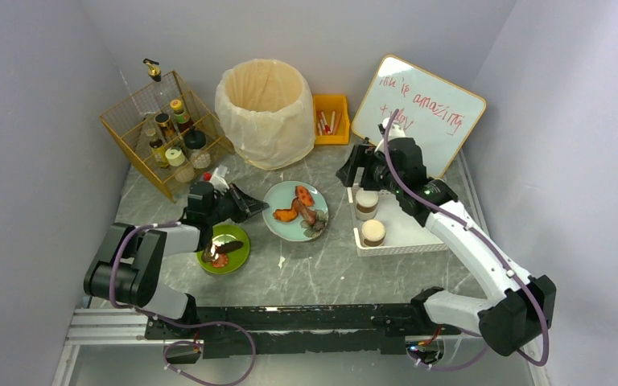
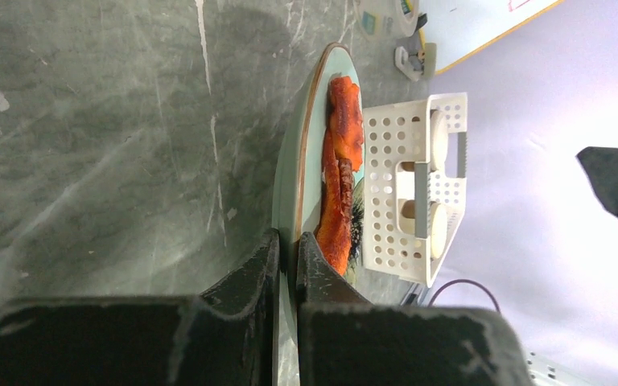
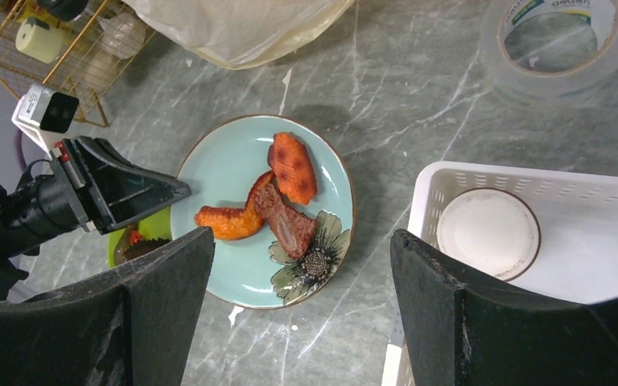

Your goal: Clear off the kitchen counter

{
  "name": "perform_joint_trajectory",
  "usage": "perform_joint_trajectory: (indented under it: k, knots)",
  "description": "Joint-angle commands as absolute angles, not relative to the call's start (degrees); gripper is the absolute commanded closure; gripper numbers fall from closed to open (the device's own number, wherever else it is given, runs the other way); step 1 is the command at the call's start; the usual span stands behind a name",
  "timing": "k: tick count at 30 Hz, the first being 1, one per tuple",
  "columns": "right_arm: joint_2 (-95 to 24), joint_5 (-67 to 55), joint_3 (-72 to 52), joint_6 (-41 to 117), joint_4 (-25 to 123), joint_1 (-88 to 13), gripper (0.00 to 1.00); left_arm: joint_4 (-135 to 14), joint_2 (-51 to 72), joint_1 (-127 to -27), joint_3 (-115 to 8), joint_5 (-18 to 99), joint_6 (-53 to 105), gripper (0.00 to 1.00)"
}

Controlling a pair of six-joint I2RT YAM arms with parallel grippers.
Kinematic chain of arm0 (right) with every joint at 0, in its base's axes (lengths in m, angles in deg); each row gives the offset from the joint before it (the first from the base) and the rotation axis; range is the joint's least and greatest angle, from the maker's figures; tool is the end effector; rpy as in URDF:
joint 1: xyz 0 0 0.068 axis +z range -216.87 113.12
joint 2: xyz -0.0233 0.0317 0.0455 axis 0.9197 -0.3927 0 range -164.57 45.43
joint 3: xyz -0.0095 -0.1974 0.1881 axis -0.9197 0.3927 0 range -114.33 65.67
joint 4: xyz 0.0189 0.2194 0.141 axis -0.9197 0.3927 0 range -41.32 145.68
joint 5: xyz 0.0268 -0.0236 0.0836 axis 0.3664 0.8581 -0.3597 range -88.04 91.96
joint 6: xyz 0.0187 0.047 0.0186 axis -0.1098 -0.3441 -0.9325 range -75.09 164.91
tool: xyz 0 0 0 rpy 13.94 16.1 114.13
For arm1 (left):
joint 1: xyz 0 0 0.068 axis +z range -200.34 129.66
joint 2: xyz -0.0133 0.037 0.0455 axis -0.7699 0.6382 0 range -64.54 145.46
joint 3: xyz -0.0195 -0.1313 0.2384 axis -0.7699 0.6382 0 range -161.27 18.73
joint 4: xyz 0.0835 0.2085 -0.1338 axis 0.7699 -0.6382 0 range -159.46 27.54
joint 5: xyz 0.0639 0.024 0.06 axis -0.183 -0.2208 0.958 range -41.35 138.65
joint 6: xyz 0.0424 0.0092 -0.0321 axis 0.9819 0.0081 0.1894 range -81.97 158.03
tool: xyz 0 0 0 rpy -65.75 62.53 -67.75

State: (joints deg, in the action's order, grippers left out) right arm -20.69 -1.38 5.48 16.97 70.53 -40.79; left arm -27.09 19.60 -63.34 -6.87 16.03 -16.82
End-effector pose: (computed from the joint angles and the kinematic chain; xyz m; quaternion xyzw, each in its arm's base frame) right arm 0.2326 0.1162 0.3382 -0.0012 0.8560 0.2567 0.4488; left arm 0.2565 -0.0790 0.1576 -0.1416 0.8034 -0.4896 0.3078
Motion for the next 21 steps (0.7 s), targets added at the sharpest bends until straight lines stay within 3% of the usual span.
perform_joint_trajectory:
  k: [1,13,21]
  knots:
    - [-21.4,-3.2,6.2,15.3,66.9,-40.6,0.16,-8.7,16.4,-62.1,-6.0,10.4,-26.7,0.95]
    - [-24.8,-3.8,6.1,11.9,66.4,-40.8,0.16,-11.0,8.0,-61.2,-7.3,12.5,-30.8,0.95]
    - [-27.3,-10.7,4.8,8.9,62.8,-42.7,0.14,-13.3,3.1,-61.2,-8.6,14.4,-33.4,0.95]
